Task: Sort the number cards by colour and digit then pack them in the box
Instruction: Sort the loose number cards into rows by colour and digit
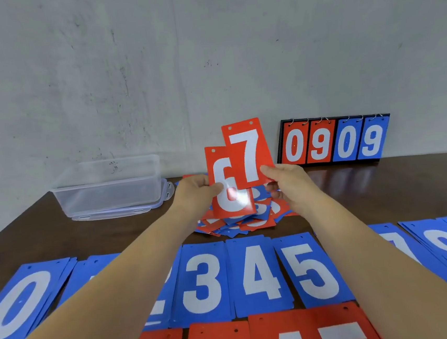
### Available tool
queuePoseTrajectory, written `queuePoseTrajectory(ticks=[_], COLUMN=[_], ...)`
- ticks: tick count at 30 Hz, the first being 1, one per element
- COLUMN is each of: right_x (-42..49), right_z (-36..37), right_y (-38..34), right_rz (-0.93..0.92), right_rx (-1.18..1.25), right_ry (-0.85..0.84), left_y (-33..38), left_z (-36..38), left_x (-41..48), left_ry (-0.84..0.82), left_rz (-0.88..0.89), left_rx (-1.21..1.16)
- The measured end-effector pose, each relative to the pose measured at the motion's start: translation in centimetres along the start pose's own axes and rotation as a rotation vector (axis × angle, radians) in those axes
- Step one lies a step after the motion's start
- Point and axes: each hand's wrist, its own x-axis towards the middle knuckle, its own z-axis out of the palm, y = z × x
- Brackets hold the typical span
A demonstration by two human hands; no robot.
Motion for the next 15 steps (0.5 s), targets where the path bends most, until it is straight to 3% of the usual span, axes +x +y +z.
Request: queuePoseTrajectory(ticks=[15], right_x=[-8.9], right_z=[-2.9], right_y=[0.8], right_rz=[-0.006], right_rx=[-0.046], right_ry=[0.103], left_y=[-2.3], left_z=[-4.5], left_x=[-5.3], left_ry=[-0.019], left_rz=[-0.113], left_rx=[0.01])
